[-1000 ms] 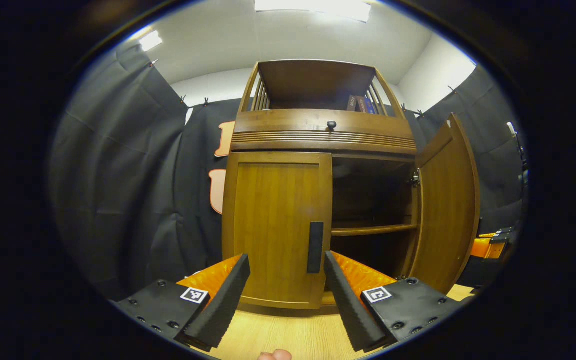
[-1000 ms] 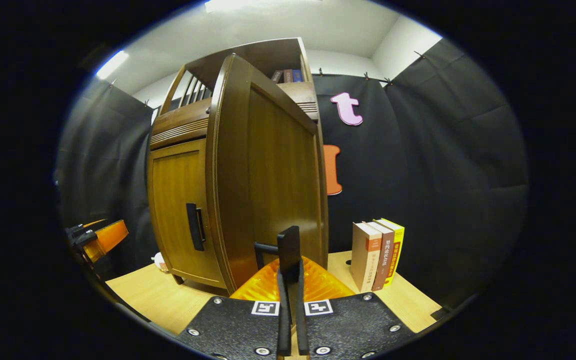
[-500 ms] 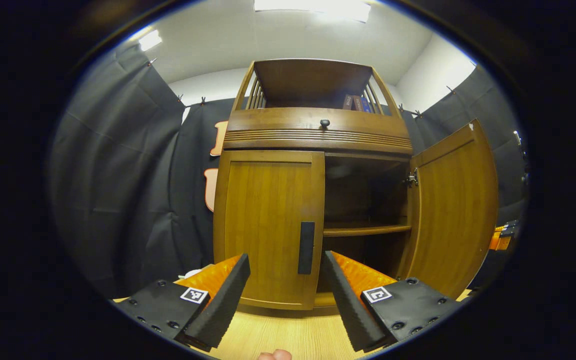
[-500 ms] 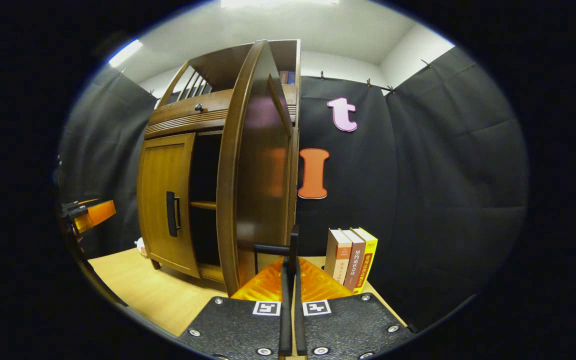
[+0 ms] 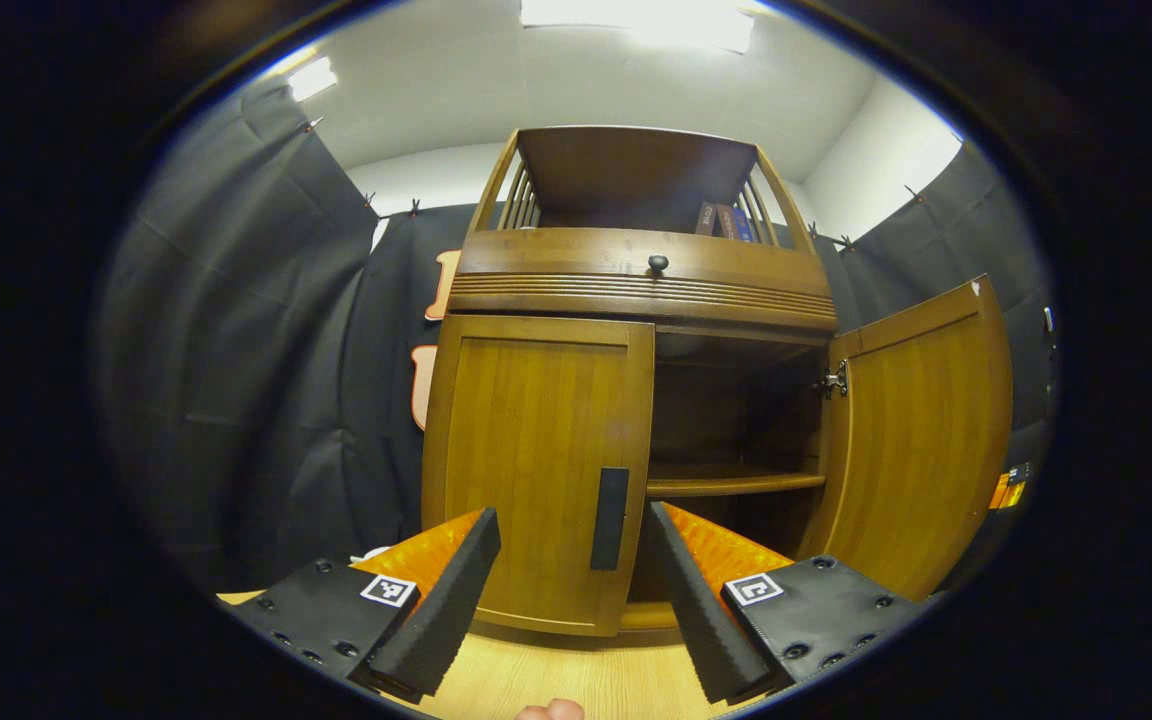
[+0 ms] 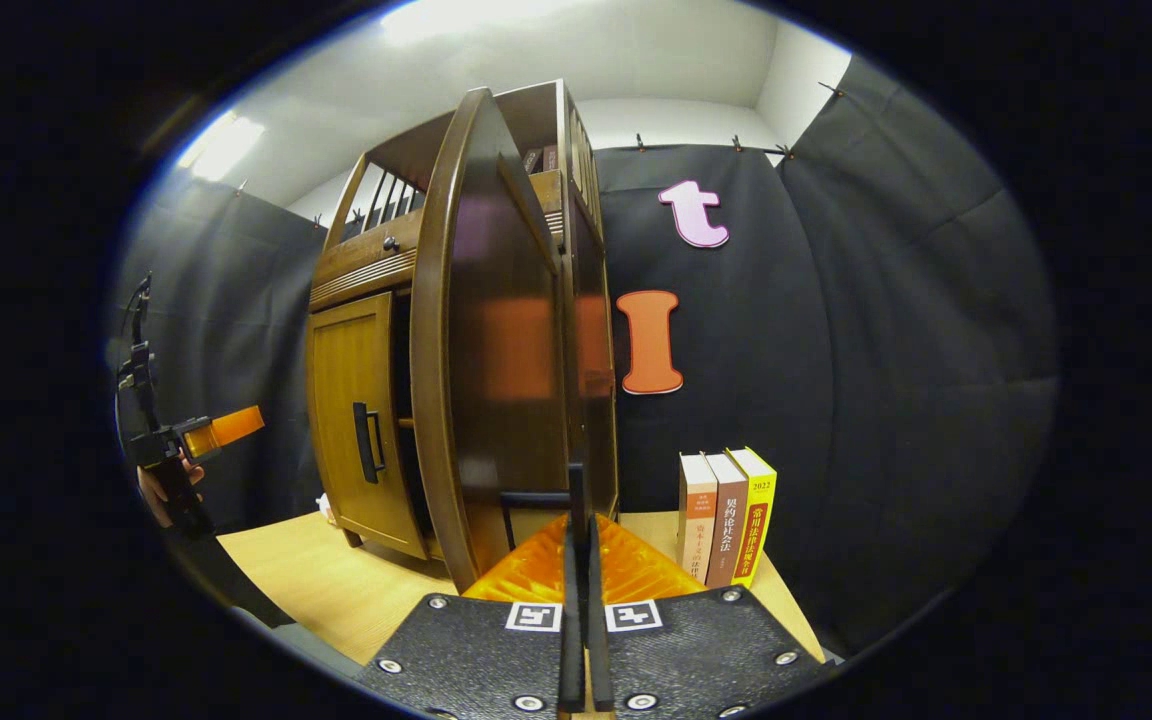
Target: Open the right door of the double-door shoe cabinet with the right hand, and open the left door with the left hand.
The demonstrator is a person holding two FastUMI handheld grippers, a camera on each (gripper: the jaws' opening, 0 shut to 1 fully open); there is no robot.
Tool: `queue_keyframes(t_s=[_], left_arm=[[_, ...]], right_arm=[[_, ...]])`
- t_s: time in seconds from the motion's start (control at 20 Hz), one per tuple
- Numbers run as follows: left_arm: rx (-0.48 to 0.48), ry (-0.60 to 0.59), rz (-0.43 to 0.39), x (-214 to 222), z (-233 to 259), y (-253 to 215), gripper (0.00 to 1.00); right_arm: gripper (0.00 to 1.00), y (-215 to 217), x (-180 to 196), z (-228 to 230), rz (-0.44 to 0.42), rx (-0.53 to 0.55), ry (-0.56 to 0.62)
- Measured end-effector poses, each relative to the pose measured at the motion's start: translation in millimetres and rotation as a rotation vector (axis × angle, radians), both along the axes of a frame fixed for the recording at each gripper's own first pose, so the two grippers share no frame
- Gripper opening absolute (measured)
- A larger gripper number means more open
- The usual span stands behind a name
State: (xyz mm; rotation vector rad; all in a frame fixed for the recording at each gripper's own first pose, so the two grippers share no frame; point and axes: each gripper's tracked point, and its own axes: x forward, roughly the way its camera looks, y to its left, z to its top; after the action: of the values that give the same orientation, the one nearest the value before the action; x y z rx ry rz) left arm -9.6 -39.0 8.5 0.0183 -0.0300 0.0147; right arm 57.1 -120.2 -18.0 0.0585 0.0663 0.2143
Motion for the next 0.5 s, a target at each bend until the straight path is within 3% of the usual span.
queue_keyframes(t_s=[0.15, 0.3, 0.4, 0.5], left_arm=[[0.006, 0.007, -0.007, 6.6, -3.1, -3.8, 0.96], [0.002, 0.018, -0.012, 10.1, -9.5, -6.6, 0.93], [0.02, 0.026, -0.005, 13.4, -14.4, -7.1, 0.97], [0.02, 0.032, -0.006, 17.1, -17.4, -7.1, 0.93]], right_arm=[[0.04, 1.5, -8.1, -1.1, -0.019, 0.022, 0.012], [0.05, -2.6, -31.5, -4.4, -0.071, 0.074, 0.014], [0.06, -12.1, -48.6, -8.0, -0.123, 0.024, 0.002], [0.06, -17.5, -61.3, -10.4, -0.149, -0.027, 0.005]])
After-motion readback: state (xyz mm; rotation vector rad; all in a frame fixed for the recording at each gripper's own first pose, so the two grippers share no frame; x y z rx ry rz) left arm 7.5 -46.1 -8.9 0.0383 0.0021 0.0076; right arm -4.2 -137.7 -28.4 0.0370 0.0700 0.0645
